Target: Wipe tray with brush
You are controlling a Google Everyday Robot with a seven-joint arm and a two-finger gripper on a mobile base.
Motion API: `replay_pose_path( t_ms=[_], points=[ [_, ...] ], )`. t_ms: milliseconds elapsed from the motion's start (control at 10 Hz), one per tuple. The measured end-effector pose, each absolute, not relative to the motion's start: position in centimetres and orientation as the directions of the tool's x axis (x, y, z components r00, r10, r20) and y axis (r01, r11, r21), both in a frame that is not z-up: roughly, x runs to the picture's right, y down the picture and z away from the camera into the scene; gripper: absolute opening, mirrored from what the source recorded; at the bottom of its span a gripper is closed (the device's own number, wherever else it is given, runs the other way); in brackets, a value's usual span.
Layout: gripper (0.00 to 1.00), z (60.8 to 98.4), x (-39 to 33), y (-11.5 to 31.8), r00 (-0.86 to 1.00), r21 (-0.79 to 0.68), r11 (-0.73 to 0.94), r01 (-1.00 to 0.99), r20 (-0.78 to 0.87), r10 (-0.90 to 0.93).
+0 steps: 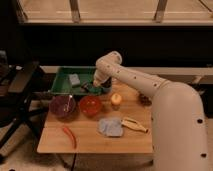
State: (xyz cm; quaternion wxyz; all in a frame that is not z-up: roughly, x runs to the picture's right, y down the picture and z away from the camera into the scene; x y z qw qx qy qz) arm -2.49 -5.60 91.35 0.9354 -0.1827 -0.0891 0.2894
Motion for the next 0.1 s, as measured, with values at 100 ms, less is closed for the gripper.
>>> replay_pose_path(
  t_ms=[100],
  points=[
    [0.04, 91.91, -2.05, -6.79, 0.796, -0.399, 0.748, -0.53, 0.068, 0.601]
  ],
)
